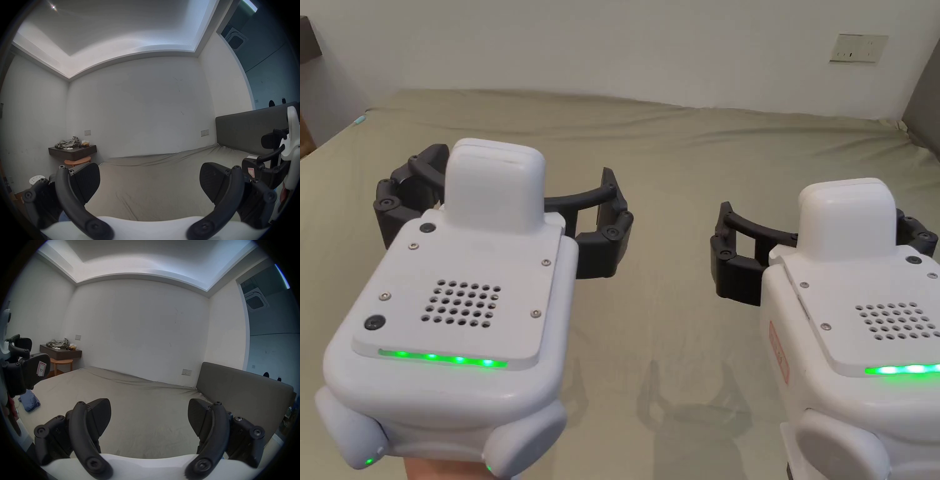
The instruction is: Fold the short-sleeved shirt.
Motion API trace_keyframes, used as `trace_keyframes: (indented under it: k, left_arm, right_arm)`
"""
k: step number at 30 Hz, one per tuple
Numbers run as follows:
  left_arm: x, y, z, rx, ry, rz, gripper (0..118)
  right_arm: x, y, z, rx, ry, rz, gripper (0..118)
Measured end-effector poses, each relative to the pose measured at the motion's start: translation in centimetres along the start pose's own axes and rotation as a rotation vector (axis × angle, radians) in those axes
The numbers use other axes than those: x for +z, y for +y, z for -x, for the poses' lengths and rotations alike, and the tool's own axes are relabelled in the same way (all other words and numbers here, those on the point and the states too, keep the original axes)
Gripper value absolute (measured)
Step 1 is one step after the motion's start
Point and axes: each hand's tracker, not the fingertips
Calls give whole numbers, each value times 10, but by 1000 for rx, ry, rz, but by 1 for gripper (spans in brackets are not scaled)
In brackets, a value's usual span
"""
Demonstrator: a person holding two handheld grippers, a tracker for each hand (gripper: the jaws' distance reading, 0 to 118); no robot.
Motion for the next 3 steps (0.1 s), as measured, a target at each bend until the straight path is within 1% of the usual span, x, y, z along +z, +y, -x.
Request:
trace_keyframes:
  k: [3]
  left_arm:
    - [0,0,-1,3,1,1,118]
  right_arm:
    - [1,0,-1,-22,4,-4,102]
